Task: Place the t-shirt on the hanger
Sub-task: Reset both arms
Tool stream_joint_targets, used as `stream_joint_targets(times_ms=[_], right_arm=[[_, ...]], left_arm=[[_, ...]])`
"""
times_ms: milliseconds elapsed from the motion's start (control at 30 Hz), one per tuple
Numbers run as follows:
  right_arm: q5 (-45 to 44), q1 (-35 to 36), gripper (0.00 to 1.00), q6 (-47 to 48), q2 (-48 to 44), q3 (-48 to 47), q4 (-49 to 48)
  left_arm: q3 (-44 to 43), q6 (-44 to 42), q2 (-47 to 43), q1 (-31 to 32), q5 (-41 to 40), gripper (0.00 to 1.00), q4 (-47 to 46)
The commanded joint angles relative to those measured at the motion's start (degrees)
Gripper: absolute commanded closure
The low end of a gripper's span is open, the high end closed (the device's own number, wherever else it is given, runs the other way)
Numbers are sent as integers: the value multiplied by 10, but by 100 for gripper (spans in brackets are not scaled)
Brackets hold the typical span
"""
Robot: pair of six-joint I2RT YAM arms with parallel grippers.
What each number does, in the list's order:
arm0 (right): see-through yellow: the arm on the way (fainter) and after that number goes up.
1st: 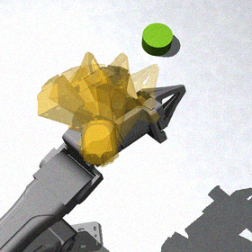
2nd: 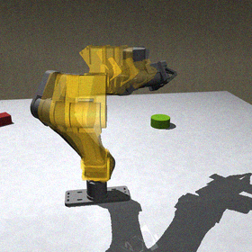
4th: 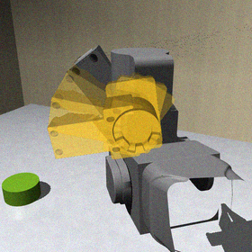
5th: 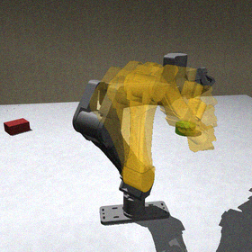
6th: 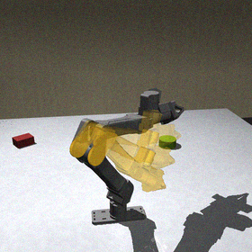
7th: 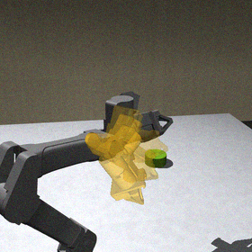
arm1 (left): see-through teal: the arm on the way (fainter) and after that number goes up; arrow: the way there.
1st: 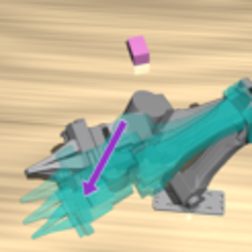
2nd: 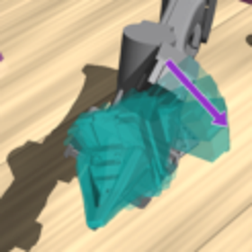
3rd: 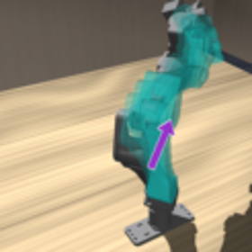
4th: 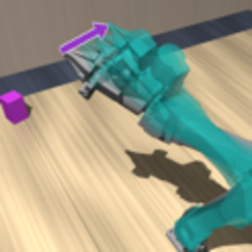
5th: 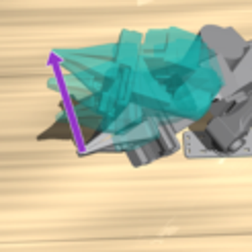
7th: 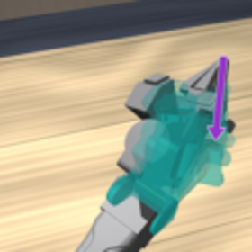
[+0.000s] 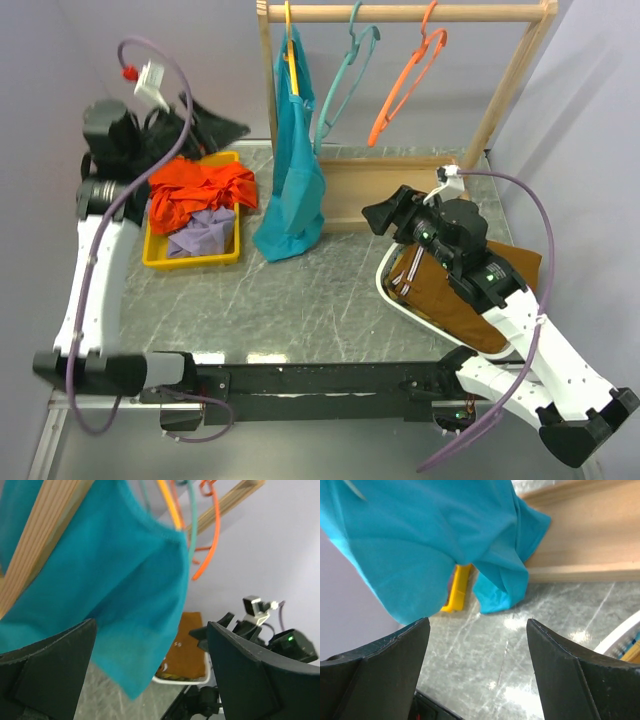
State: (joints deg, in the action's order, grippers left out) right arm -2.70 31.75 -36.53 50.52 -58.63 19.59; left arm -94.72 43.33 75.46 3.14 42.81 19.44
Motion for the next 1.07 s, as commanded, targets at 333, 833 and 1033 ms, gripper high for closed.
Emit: stream_joint_targets(times_ms=[333,833,1033], right_arm=[[-18,30,14,-21,-9,132,-52],[-39,30,13,-58,-99,223,-15],[-48,30,13,-71,-119,231,-3]], left_arm=[[503,-36,-344,143,-335,4,-37],[658,84,-395,379,-572,4,-84],[649,68,-396,379,-565,4,-83]])
